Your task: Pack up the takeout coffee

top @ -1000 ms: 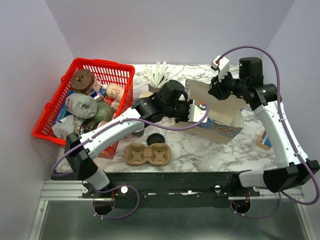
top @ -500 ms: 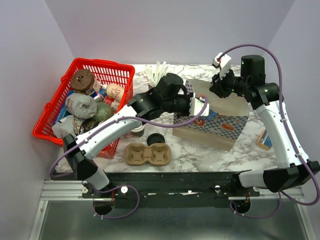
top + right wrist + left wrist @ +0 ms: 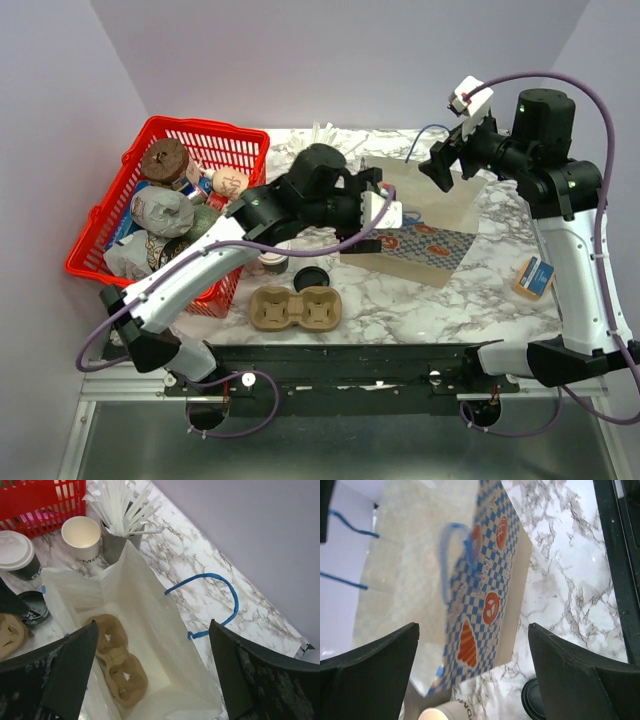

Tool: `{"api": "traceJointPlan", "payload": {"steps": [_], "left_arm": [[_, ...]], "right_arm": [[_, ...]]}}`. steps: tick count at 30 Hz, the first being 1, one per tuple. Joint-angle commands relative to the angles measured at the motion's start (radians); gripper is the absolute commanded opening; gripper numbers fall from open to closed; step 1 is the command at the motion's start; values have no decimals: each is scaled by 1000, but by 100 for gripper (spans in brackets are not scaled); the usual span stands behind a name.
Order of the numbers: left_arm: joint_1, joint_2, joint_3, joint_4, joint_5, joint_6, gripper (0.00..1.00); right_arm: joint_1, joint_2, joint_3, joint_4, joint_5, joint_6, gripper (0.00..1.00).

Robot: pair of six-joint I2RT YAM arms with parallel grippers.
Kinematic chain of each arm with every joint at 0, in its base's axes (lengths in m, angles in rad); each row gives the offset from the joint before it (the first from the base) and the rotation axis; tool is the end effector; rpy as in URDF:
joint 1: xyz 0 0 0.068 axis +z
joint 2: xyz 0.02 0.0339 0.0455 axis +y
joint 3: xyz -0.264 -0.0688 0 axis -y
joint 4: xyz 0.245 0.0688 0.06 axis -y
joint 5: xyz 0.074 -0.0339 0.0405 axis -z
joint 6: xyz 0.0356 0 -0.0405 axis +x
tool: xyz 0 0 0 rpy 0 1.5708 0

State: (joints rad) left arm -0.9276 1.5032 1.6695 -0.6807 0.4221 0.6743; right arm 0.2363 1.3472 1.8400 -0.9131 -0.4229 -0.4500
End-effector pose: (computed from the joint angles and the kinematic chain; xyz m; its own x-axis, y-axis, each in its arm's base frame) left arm 0.1842 -0.2700 0.4242 0.3588 0.4709 -0.8059 0.9215 -0.0414 0.3861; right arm 0.2359 0.0718 0.4963 -0.1059 -0.4335 -0.8949 -0.6928 0.6778 -0.2463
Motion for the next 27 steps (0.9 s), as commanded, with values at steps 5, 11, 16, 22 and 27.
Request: {"api": "traceJointPlan", "payload": {"steps": [5, 11, 16, 22, 27], "left_arm": [[131, -97, 182, -294, -186, -87, 99], [256, 37, 239, -616, -359, -90, 98], [346, -82, 14, -565, -91, 301, 99], [412, -43, -70, -661, 30, 706, 99], [427, 44, -77, -717, 29, 771, 99]], "right_arm": [[-2, -54, -42, -38, 19, -9, 100], [-6, -45, -28, -24, 136, -3, 100], [-9, -36, -32, -33, 85, -15, 100], [-9, 0, 28, -73, 13, 4, 100], [-11, 4, 30, -86, 6, -1, 100]]}}
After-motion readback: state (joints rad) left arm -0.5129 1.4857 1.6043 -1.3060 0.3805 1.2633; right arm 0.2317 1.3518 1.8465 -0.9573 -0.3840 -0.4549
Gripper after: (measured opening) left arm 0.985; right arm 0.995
